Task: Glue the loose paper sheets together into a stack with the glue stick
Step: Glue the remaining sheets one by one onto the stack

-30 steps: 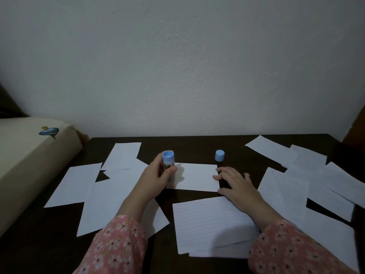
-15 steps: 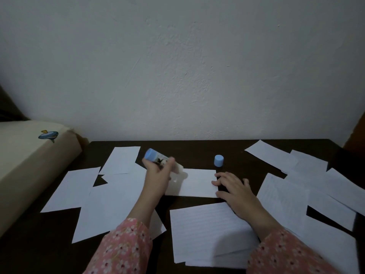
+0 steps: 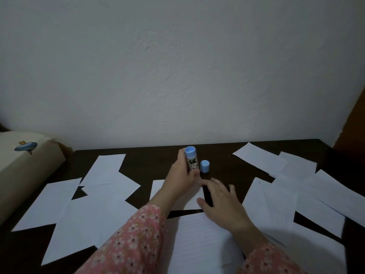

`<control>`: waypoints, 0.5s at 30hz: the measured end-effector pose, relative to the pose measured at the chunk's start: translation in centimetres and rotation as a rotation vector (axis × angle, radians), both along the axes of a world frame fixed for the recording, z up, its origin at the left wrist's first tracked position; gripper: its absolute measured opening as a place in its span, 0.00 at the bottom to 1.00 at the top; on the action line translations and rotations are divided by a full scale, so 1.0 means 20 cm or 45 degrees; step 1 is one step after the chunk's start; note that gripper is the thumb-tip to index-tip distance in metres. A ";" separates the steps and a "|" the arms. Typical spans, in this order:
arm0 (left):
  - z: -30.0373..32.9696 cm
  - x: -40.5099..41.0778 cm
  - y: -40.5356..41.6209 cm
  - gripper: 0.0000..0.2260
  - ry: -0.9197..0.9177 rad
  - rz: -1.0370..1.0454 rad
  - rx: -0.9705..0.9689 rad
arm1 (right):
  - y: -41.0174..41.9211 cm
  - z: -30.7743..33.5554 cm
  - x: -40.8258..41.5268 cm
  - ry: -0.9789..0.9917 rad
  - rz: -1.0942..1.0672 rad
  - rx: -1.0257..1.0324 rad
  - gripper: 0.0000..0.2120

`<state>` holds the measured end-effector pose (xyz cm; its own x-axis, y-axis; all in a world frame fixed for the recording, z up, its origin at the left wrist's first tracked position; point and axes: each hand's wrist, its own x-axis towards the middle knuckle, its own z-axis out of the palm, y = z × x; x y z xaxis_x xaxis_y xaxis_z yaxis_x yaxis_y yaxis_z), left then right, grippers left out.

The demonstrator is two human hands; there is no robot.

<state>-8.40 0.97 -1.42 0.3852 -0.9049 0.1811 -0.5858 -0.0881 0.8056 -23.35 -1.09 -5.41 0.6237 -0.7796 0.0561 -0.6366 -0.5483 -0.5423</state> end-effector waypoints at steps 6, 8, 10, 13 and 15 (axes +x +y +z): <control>-0.02 0.00 -0.01 0.24 -0.119 -0.035 0.034 | 0.01 -0.01 0.01 0.018 0.022 -0.058 0.17; -0.02 0.02 -0.01 0.26 -0.151 -0.069 0.058 | 0.01 -0.01 0.01 0.032 0.024 -0.078 0.18; -0.01 0.03 0.00 0.27 -0.167 -0.101 0.099 | 0.01 -0.01 0.01 0.048 0.030 -0.086 0.18; 0.00 0.05 0.00 0.29 -0.187 -0.125 0.139 | 0.01 0.00 0.02 0.076 0.032 -0.082 0.19; 0.00 0.06 0.02 0.29 -0.195 -0.124 0.144 | 0.01 0.00 0.02 0.087 0.029 -0.082 0.19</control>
<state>-7.22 1.27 -1.36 0.2705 -0.9544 0.1262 -0.7111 -0.1097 0.6945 -23.01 -0.85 -5.49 0.6451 -0.7616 0.0624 -0.6580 -0.5951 -0.4614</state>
